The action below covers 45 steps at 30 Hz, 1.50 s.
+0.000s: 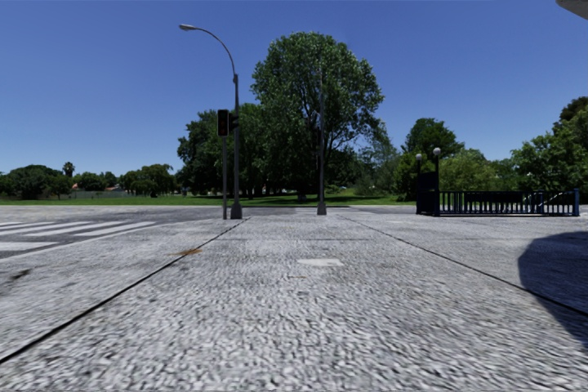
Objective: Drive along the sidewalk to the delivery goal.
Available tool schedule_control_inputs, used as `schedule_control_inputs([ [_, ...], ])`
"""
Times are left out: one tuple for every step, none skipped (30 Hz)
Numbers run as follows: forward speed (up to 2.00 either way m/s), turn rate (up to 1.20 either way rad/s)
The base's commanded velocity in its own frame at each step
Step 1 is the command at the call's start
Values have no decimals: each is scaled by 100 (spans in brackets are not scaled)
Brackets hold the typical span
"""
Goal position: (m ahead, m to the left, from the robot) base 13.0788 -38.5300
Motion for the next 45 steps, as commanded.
schedule_control_inputs([
  [194, -18],
  [194, -18],
  [194, -20],
  [194, -20],
  [194, -20],
  [194, -20],
  [194, -21],
  [194, -22],
  [194, -22],
  [194, -22],
  [194, -22],
  [194, -22],
  [194, -22],
  [194, -22],
  [194, -22],
  [194, -22],
  [194, -23],
  [194, -23],
  [194, -23],
  [194, -25],
  [194, -34],
  [194, -38],
  [194, -38],
  [194, -39],
  [194, -39],
  [194, -39],
  [194, -39],
  [194, -39],
  [194, -39],
  [194, -39],
  [194, -39],
  [194, -39],
  [194, -39],
  [194, -39],
  [194, -39],
  [194, -39],
  [194, -39],
  [194, -39],
  [194, -39],
  [194, -39],
  [194, -39],
  [194, -39],
  [194, -39],
  [194, -39],
  [194, -39],
])
